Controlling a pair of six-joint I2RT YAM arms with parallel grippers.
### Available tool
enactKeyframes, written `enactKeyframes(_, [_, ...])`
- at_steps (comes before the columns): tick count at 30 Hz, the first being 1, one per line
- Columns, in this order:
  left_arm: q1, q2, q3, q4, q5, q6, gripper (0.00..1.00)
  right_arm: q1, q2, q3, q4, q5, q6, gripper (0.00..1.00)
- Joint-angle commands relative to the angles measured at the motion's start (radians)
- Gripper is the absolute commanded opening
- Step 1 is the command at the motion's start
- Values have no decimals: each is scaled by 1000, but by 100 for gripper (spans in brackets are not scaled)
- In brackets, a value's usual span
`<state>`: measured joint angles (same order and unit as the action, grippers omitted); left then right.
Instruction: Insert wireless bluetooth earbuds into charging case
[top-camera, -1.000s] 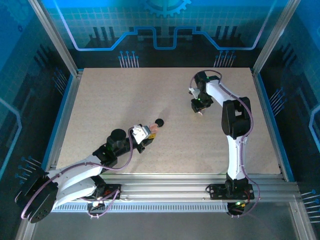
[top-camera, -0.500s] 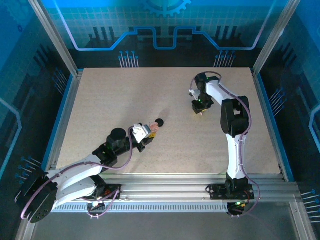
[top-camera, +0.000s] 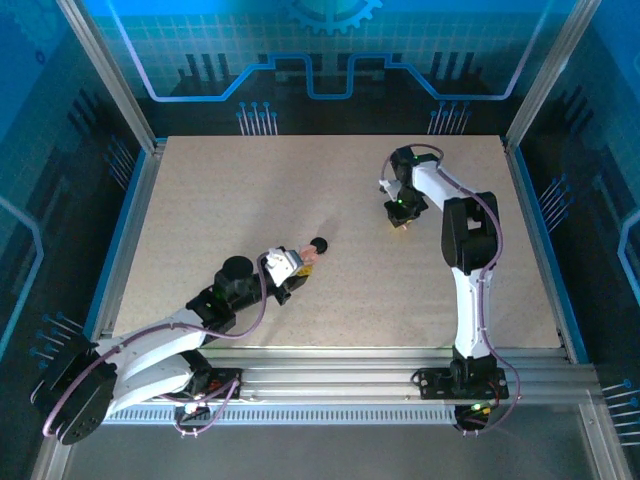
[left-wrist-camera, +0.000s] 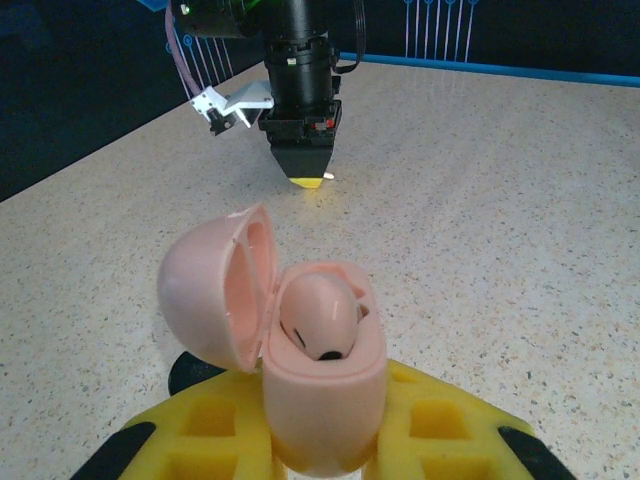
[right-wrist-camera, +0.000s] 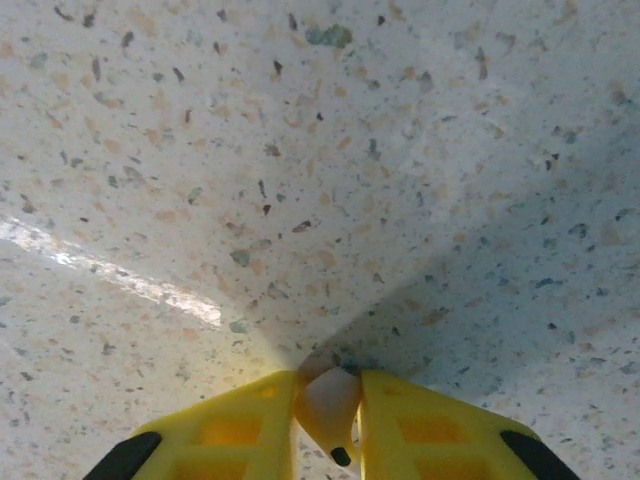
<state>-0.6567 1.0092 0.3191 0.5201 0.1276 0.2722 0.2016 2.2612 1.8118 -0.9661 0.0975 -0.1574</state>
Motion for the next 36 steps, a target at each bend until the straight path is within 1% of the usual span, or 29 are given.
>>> enactKeyframes(1, [4, 10, 30, 20, 15, 15, 6, -11, -95, -48, 37, -73, 29, 21])
enactKeyframes(5, [3, 24, 25, 56, 11, -4, 6, -2, -219, -136, 113, -166, 83, 21])
enactKeyframes(8, [0, 45, 19, 101, 4, -20, 6, 17, -333, -218, 195, -268, 142, 20])
enactKeyframes(13, [-6, 90, 14, 191, -9, -30, 6, 74, -518, -368, 371, -436, 275, 20])
enactKeyframes(15, [-9, 107, 9, 232, -22, -31, 6, 101, -583, -419, 431, -480, 323, 20])
enactKeyframes(22, [-12, 139, -8, 337, -55, -33, 6, 217, -764, -543, 590, -493, 478, 20])
enactKeyframes(29, [-12, 172, -9, 402, -65, -40, 6, 331, -847, -651, 739, -499, 636, 20])
enactKeyframes(36, [-12, 171, -14, 429, -96, -46, 6, 395, -923, -734, 851, -439, 733, 20])
